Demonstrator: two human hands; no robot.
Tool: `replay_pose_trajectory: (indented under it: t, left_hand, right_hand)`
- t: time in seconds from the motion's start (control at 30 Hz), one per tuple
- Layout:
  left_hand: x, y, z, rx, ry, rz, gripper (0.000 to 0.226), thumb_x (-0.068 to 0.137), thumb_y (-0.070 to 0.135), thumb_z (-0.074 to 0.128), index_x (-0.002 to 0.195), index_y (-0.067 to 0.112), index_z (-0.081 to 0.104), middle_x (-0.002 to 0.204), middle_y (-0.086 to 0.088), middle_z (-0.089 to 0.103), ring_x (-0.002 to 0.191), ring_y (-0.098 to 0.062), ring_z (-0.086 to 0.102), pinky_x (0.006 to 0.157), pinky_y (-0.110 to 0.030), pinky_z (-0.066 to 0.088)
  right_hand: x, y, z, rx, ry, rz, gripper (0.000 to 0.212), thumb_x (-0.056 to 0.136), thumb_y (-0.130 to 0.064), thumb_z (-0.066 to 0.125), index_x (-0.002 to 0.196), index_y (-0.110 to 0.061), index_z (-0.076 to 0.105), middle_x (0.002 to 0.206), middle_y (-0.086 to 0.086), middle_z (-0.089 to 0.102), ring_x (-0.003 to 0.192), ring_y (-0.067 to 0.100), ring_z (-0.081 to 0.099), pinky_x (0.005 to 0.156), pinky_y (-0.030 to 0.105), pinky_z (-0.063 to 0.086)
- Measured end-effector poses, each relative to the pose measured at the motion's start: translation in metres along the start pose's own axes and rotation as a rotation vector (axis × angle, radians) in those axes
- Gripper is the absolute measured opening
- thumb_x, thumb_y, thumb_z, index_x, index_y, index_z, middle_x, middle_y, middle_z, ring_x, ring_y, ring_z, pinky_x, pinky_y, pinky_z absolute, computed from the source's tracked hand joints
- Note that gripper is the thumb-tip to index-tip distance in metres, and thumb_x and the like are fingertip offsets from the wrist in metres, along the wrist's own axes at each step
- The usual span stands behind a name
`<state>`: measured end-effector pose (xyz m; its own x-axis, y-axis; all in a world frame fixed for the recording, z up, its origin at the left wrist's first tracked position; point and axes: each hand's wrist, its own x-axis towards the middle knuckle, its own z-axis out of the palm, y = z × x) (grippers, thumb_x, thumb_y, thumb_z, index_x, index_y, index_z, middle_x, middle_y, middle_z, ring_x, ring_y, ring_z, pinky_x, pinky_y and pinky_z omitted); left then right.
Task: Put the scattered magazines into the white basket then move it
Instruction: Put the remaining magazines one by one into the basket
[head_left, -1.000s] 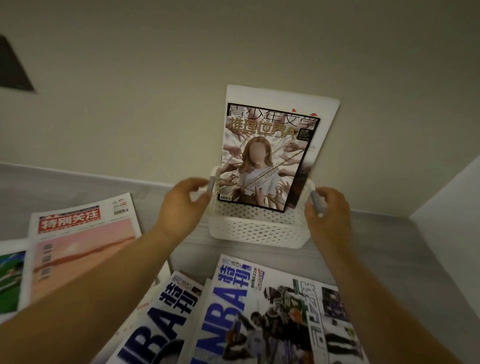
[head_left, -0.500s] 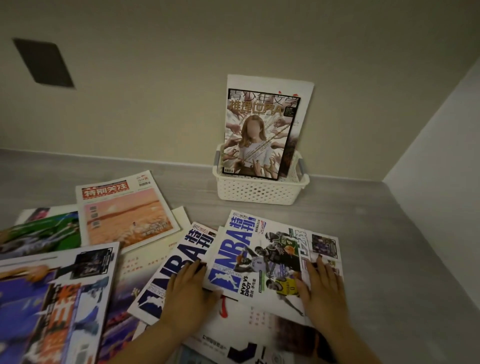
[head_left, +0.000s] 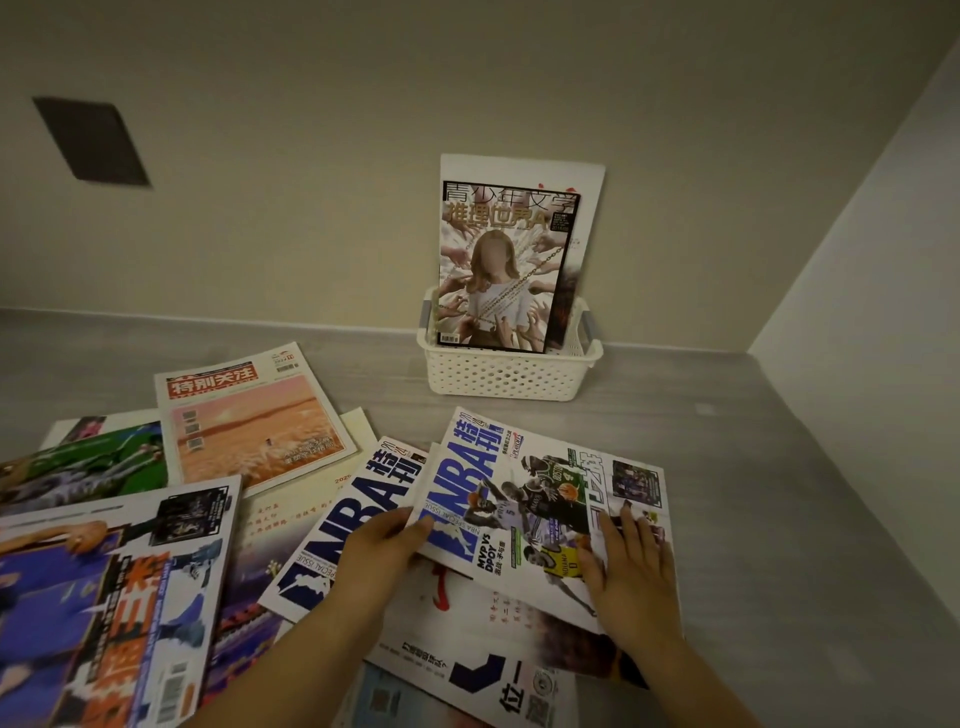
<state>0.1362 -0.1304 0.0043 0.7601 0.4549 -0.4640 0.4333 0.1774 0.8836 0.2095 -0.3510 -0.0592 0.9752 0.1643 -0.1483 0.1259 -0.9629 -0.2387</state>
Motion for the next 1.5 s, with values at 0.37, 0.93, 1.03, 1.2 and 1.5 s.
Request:
replay_pose_trajectory:
  t: [0.37, 0.93, 1.03, 1.2, 1.5]
  left_hand:
    - [0.005, 0.018, 0.021, -0.293, -0.075, -0.133, 0.009, 0.084, 0.001, 0.053, 0.085, 0.010, 0.052, 0.075, -0.011, 0.063, 0.067, -0.022, 0.061, 0.045, -0.030, 0.056]
    - [0.009, 0.154, -0.023, 0.102, -0.396, 0.532, 0.012, 0.082, 0.007, 0.055, 0.080, 0.019, 0.057, 0.057, 0.013, 0.072, 0.057, -0.003, 0.069, 0.049, -0.013, 0.054]
    - [0.014, 0.168, -0.019, 0.164, -0.377, 0.590, 0.015, 0.083, 0.007, 0.055, 0.077, 0.021, 0.056, 0.055, 0.014, 0.071, 0.054, 0.001, 0.067, 0.048, -0.009, 0.052]
    - [0.027, 0.184, -0.006, 0.076, -0.173, 0.712, 0.009, 0.080, 0.004, 0.058, 0.081, 0.012, 0.059, 0.080, 0.000, 0.064, 0.048, 0.006, 0.063, 0.044, -0.007, 0.049]
    - [0.045, 0.268, 0.004, -0.024, -0.090, 0.906, 0.006, 0.082, 0.007, 0.058, 0.080, 0.011, 0.061, 0.074, 0.004, 0.067, 0.052, 0.006, 0.064, 0.051, -0.009, 0.053]
  right_hand:
    - [-0.001, -0.006, -0.006, 0.137, -0.043, 0.034, 0.056, 0.093, -0.048, 0.023, 0.142, -0.027, 0.007, 0.155, 0.003, -0.003, 0.142, 0.022, -0.008, 0.114, 0.040, -0.008]
    - [0.063, -0.031, -0.167, 1.024, -0.134, -0.207, 0.035, 0.080, -0.011, 0.061, 0.111, -0.024, 0.050, 0.109, 0.003, 0.064, 0.087, 0.012, 0.065, 0.068, 0.026, 0.052]
    - [0.068, -0.031, -0.163, 0.969, -0.156, -0.194, 0.015, 0.080, -0.008, 0.059, 0.087, -0.021, 0.063, 0.092, 0.003, 0.069, 0.083, 0.015, 0.066, 0.074, 0.030, 0.050]
    - [0.074, -0.037, -0.144, 1.158, -0.063, -0.138, 0.015, 0.080, -0.004, 0.059, 0.084, -0.016, 0.066, 0.072, -0.008, 0.073, 0.065, 0.008, 0.069, 0.056, 0.020, 0.054]
    - [0.120, -0.071, -0.219, 1.177, 0.357, -0.195, 0.013, 0.079, -0.011, 0.062, 0.089, -0.018, 0.067, 0.075, -0.008, 0.070, 0.064, 0.006, 0.066, 0.056, 0.018, 0.051]
